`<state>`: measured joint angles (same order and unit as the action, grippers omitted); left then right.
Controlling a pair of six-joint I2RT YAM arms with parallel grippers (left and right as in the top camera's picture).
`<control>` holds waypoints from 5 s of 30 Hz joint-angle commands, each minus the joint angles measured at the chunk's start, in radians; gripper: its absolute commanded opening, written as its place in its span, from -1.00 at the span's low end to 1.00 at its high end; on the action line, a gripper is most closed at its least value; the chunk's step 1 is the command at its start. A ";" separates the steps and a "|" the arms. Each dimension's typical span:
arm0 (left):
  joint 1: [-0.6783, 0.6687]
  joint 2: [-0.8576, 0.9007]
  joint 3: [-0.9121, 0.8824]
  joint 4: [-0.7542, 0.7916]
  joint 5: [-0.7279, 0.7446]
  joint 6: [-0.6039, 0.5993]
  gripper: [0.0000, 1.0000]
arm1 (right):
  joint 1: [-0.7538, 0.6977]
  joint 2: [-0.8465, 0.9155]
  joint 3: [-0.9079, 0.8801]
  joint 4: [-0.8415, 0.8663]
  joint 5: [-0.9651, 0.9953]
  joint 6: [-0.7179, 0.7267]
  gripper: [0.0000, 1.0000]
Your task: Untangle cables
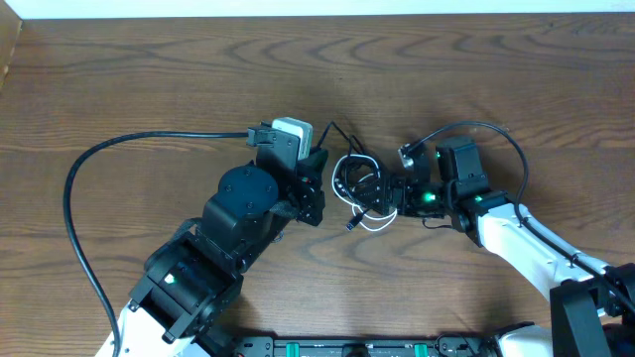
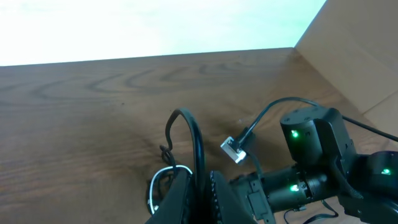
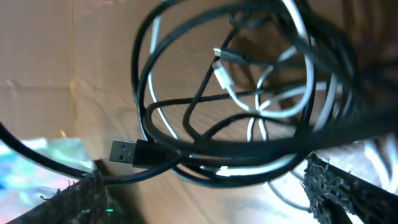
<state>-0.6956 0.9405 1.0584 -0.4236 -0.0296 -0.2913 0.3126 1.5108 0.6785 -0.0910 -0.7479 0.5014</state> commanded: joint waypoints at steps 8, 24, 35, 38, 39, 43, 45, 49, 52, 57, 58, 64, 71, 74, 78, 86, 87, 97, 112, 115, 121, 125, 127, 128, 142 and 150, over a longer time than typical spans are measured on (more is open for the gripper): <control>0.005 -0.009 -0.009 -0.001 -0.009 0.008 -0.85 | -0.045 -0.295 0.009 0.019 -0.181 -0.436 0.99; 0.005 -0.009 -0.009 -0.002 -0.009 0.000 -0.85 | 0.309 -0.177 0.008 0.043 0.449 -0.413 0.49; 0.005 -0.009 -0.009 -0.045 -0.009 0.001 -0.85 | 0.172 -0.319 0.010 0.203 -0.117 -0.192 -0.98; 0.005 -0.009 -0.009 -0.047 -0.009 0.001 -0.85 | 0.084 -0.397 0.010 0.292 -0.283 -0.131 -0.98; 0.005 -0.009 -0.009 -0.047 -0.009 0.001 -0.85 | 0.055 -0.421 0.010 0.319 -0.322 -0.099 -0.98; 0.005 -0.007 -0.009 -0.047 -0.008 0.001 -0.85 | -0.017 -0.480 0.010 0.429 -0.430 0.067 -0.98; 0.005 -0.001 -0.009 -0.050 -0.008 0.001 -0.85 | -0.032 -0.492 0.010 0.517 -0.463 0.183 -0.98; 0.005 0.016 -0.009 -0.059 -0.003 -0.001 -0.66 | -0.018 -0.484 0.006 0.438 -0.399 0.068 -0.98; 0.005 0.029 -0.009 -0.067 0.004 -0.003 0.32 | -0.018 -0.462 0.006 0.207 -0.164 -0.005 -0.97; 0.005 0.048 -0.009 -0.116 0.022 -0.003 0.83 | -0.019 -0.447 0.006 0.369 -0.223 0.074 -0.97; 0.005 0.051 -0.009 -0.122 0.022 -0.003 0.83 | -0.019 -0.450 0.006 0.422 -0.244 0.095 -0.97; 0.005 0.072 -0.009 -0.142 0.069 -0.002 0.85 | -0.023 -0.458 0.006 0.599 -0.271 0.229 -0.97; 0.005 0.079 -0.009 -0.154 0.101 0.001 0.93 | -0.082 -0.458 0.007 0.704 -0.253 0.402 -0.97; 0.005 0.079 -0.009 -0.160 0.101 0.000 0.94 | -0.124 -0.458 0.007 0.735 -0.249 0.493 -0.97; 0.005 0.082 -0.010 -0.171 0.100 -0.146 0.94 | -0.184 -0.458 0.007 0.737 -0.270 0.571 -0.97; 0.005 0.144 -0.010 -0.167 0.235 -0.643 0.96 | -0.195 -0.459 0.007 0.784 -0.315 0.525 -0.97; 0.005 0.163 -0.010 -0.166 0.257 -0.650 0.96 | -0.195 -0.459 0.007 0.783 -0.311 0.511 -0.97; -0.077 0.348 -0.010 -0.029 0.273 -0.649 0.97 | -0.194 -0.459 0.007 0.671 -0.174 0.439 -0.97; -0.137 0.409 -0.010 0.048 0.211 -0.625 0.94 | -0.194 -0.460 0.007 0.623 -0.118 0.462 -0.97; -0.137 0.444 -0.010 0.064 0.172 -0.627 0.93 | -0.194 -0.460 0.007 0.624 -0.129 0.524 -0.97; -0.137 0.500 -0.010 0.172 0.140 -0.613 -0.05 | -0.195 -0.460 0.007 0.625 -0.175 0.575 -0.97; -0.137 0.497 -0.010 0.163 0.142 -0.504 -0.85 | -0.222 -0.460 0.007 0.620 -0.147 0.556 -0.97; -0.137 0.485 -0.010 0.136 0.145 -0.434 -0.85 | -0.245 -0.460 0.007 0.593 -0.114 0.496 -0.97; -0.137 0.476 -0.010 0.128 0.158 -0.387 -0.85 | -0.259 -0.460 0.007 0.557 -0.082 0.460 -0.97; -0.137 0.181 -0.010 0.029 0.341 0.030 -0.85 | -0.328 -0.459 0.007 -0.005 0.440 0.189 -0.95; -0.131 0.110 -0.010 0.028 0.300 0.028 -0.85 | -0.328 -0.459 0.007 -0.078 0.161 0.057 0.19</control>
<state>-0.8284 1.0592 1.0512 -0.3996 0.2897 -0.2871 -0.0154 1.0599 0.6769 -0.1696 -0.4210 0.6491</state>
